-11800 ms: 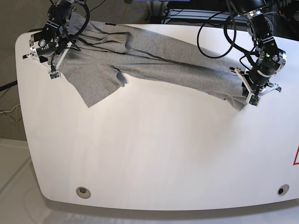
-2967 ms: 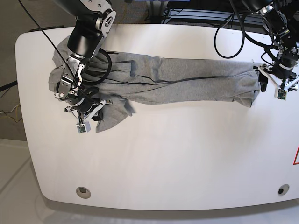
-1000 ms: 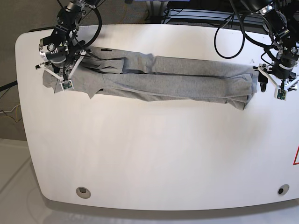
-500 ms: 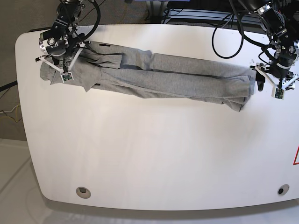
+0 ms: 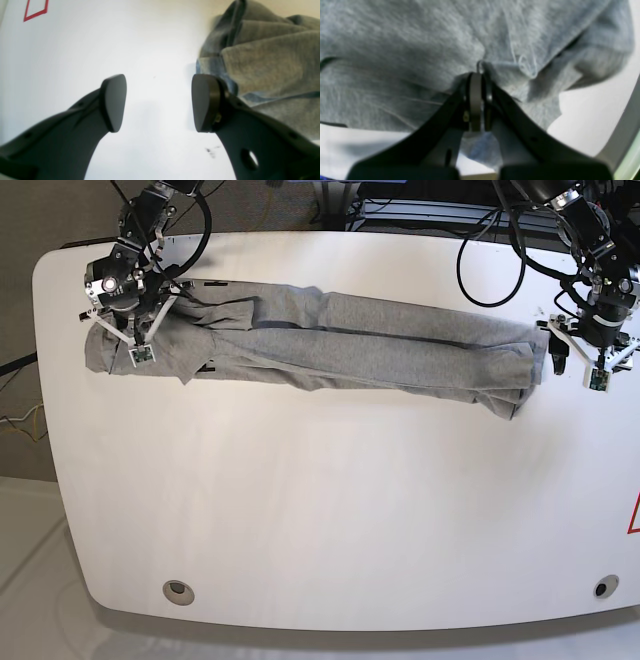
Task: Fold the T-shirt properly
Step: 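Drag the sleeve end with the right gripper toward the strip's end, then release and regrasp the strip end with the right gripper, pulling it taut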
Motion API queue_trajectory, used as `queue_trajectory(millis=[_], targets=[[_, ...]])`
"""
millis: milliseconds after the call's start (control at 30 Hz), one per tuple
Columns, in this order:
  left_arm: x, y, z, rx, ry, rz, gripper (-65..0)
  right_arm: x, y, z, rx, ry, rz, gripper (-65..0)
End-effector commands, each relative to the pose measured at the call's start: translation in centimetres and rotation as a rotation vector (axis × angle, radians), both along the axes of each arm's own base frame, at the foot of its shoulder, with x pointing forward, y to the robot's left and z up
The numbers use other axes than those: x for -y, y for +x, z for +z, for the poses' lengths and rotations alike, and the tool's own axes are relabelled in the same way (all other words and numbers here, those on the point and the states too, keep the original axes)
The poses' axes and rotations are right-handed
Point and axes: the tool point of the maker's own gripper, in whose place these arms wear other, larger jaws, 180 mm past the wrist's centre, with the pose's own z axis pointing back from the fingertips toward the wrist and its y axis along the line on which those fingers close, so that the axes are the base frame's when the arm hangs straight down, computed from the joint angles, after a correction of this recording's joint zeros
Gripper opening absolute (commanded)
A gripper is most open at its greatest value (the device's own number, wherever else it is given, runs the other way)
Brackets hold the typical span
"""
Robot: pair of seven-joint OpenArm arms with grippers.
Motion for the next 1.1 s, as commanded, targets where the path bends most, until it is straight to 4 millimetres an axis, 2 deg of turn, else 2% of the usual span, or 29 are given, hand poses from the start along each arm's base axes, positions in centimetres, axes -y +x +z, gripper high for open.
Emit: queue_trajectory(millis=[0,267,333,500,633,800,1067], targets=[[-0.3,0.7,1.3,0.042,0.015,-0.009,-25.9,-0.6,-0.8,-1.0,-0.041,0.029,0.009,-65.0],[-0.3,0.7,1.3,0.043,0.014,-0.008,-25.9,0.0,0.3,-0.2,-0.011,0.011,0.014,-65.0],[-0.3,0.7,1.3,0.043,0.014,-0.008,-25.9,0.1,1.0,0.2,0.006,0.009,0.012,-63.4],[-0.3,0.7,1.3,0.043,0.014,-0.008,-25.9,0.3,2.0,0.9,0.036,0.000,0.012,-53.4],[-0.3,0.7,1.3,0.043,0.014,-0.008,-25.9,1.2,2.5,2.5,0.072,-0.040,0.017,-43.8],[-0.3,0.6,1.3,0.043,0.014,-0.006,-25.9,1.5,2.4,3.5,0.093,-0.065,0.019,-35.4],[-0.4,0.7,1.4,0.045,0.016,-0.005,-25.9,1.8,2.4,5.4,0.129,-0.107,0.021,-34.1]])
